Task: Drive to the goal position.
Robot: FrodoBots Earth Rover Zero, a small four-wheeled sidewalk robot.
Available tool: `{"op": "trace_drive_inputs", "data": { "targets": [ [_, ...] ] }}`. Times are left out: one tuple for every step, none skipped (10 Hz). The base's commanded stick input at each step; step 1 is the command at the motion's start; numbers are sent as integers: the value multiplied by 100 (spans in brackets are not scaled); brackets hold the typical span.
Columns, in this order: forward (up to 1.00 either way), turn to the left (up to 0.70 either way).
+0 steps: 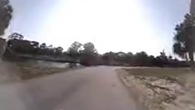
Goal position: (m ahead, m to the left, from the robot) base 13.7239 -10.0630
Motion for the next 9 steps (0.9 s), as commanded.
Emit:
{"op": "trace_drive_inputs", "data": {
  "targets": [
    [98, 2],
    [99, 3],
    [98, 3],
    [99, 2],
    [98, 2],
    [98, 2],
    [99, 2],
    [99, 2],
    [99, 2]
  ]
}}
